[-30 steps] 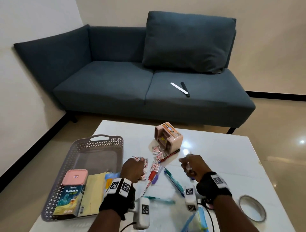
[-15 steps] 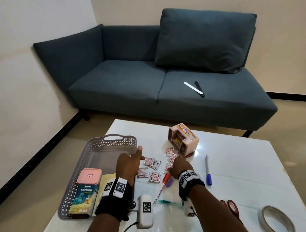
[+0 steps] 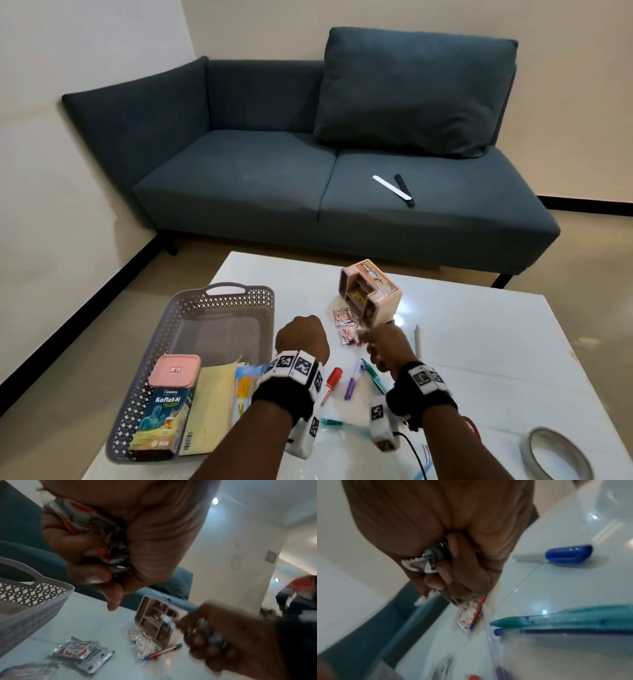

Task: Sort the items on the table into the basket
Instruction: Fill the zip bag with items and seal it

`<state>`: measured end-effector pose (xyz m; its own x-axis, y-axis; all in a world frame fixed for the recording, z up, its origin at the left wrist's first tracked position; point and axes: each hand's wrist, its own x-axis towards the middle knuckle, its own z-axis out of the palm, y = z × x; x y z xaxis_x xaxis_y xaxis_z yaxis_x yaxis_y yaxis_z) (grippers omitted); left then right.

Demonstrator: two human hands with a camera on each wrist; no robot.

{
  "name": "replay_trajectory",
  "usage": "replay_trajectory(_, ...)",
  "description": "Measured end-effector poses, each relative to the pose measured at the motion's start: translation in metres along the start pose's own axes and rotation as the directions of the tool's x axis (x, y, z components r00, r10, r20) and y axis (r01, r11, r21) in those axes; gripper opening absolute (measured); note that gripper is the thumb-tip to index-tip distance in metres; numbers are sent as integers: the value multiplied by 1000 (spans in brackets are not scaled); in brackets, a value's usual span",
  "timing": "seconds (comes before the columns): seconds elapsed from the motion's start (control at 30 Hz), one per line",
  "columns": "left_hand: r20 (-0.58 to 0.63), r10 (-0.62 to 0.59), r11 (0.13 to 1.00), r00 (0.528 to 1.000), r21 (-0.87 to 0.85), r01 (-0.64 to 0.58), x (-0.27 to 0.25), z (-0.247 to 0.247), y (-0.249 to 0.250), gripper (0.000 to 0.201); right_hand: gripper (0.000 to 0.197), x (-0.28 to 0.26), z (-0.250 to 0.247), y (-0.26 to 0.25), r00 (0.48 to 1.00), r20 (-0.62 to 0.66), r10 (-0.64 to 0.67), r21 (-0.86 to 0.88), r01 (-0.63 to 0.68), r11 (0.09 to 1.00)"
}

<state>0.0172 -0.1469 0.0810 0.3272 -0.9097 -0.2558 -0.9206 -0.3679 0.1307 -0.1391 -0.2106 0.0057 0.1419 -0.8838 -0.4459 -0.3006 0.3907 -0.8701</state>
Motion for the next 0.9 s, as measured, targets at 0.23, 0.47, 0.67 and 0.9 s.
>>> replay_trajectory(0.23, 47, 5, 994, 999, 108, -10, 1, 79, 4, 67, 11, -37, -55, -3, 993, 76, -93, 907, -31, 419)
replay_trajectory(0.47, -2, -40, 983, 999, 178, 39, -10, 86, 3, 59, 18, -46, -69, 17, 996, 72, -60, 909, -41, 415)
replay_trajectory(0.67, 110, -223, 811, 968, -531, 248, 4, 60, -6, 25, 23, -36, -54, 26, 995, 88, 52, 803, -102, 588)
replay_trajectory(0.9, 169, -300, 11, 939, -984, 180, -1, 26, -22, 25, 33, 8, -2, 7, 989, -133, 68, 129, -51, 990)
